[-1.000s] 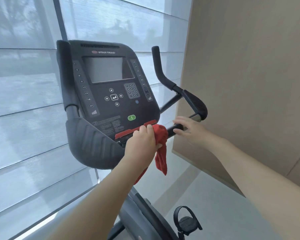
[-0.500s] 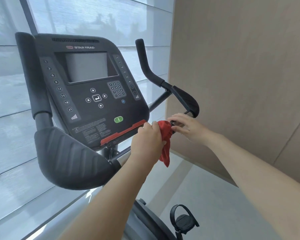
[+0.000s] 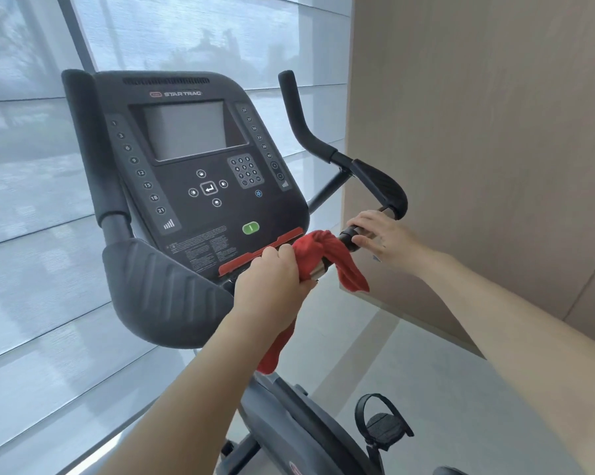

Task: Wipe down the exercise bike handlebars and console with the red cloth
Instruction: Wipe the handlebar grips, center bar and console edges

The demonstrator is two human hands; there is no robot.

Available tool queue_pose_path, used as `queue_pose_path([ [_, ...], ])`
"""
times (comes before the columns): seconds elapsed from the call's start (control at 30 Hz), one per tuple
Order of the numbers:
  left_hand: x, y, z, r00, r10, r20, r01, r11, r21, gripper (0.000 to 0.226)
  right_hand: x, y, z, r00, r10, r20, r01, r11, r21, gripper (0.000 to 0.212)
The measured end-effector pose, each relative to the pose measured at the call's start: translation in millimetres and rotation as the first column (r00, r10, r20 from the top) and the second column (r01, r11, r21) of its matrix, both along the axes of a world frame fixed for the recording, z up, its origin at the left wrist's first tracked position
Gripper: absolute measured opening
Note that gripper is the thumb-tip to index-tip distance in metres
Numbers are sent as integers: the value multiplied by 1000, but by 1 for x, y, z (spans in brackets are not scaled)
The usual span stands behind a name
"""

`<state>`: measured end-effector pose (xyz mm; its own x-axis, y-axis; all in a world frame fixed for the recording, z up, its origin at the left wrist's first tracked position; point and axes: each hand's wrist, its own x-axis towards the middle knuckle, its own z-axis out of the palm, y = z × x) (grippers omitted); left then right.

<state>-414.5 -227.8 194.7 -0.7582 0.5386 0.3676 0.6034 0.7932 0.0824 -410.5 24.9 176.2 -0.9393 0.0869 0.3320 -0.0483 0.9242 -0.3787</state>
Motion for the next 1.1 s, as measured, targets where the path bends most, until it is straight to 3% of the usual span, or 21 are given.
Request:
queue_pose_path([
  [0.27,7,-4,-10,981,-27,-193,18,999,-46,47,-3,5,-4,999,25,-30,-24,999,36,41],
  [0.4,11,-1,-6,996,-69,-49,68,998,-18,65,-4,10,-6,998,48,-38,-45,995,87,43],
  [0.5,12,6,6,987,-109,120,104,993,52,56,-1,17,0,994,112,-16,-109,985,135,44],
  [0.63,11,32,3,990,114,80,-126,976,179,30,-2,33,12,970,239,51,-244,962,121,46],
  [0.73,16,58,0,944,328,44,-328,907,265,32,-14,48,15,955,291,63,-295,953,69,47],
  [0.8,19,65,-5,929,369,-24,-346,891,293,39,-21,53,12,949,313,42,-316,946,79,47],
  [0.9,19,61,-10,946,319,-63,-301,931,208,53,-27,57,3,945,327,-10,-324,941,95,47],
  [1.1,9,77,-10,954,294,-49,-292,955,53,48,-26,57,5,942,335,13,-335,938,87,45],
])
